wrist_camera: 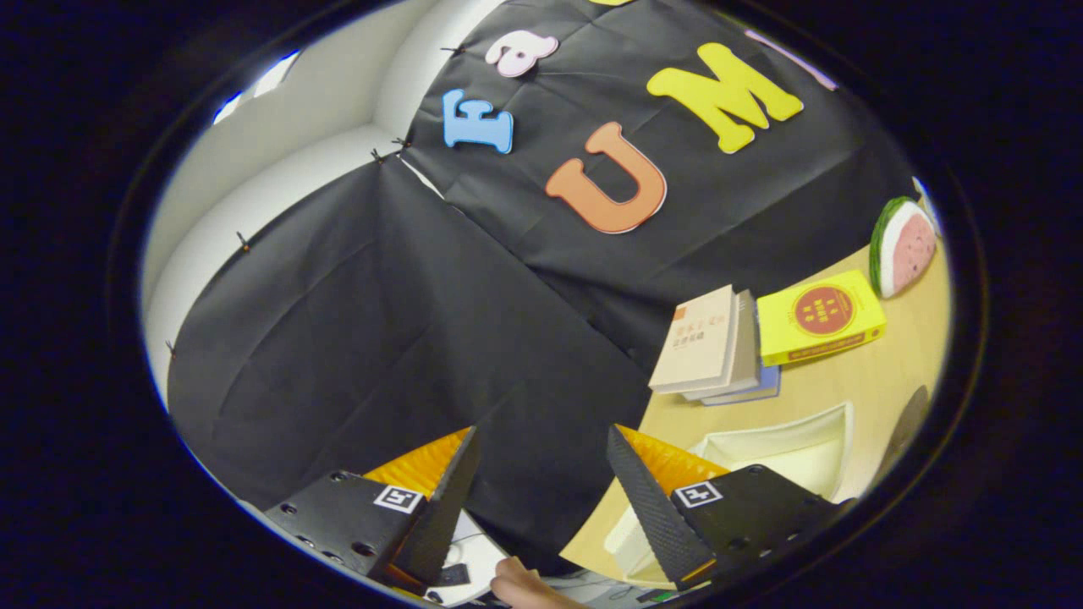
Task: Open the storage box then place both shoes into the box .Put the left shoe in first, then the right shoe, with the right side of both shoes facing outward in a uniform manner.
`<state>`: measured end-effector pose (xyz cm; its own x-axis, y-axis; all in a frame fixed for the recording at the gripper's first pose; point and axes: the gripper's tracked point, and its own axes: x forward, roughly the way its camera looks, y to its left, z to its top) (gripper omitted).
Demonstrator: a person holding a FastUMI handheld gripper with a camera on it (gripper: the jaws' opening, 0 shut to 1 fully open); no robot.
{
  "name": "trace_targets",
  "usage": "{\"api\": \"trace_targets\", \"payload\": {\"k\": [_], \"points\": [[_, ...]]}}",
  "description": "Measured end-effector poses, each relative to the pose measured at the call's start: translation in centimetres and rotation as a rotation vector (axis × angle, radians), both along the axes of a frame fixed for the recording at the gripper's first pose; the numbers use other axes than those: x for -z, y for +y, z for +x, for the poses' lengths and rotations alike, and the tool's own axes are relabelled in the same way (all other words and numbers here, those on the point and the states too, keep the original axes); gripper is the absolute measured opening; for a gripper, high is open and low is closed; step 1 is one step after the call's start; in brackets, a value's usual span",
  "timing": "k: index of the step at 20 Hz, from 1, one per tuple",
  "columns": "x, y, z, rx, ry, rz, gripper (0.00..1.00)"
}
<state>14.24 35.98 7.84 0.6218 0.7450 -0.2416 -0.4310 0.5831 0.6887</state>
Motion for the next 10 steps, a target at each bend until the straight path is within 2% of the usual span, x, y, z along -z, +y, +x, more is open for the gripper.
{"api": "trace_targets", "payload": {"k": [7, 10], "points": [[6.1, -10.6, 3.4, 0.171, -0.058, -0.268, 0.95], [9.5, -15.5, 4.2, 0.189, -0.02, -0.352, 0.96]]}}
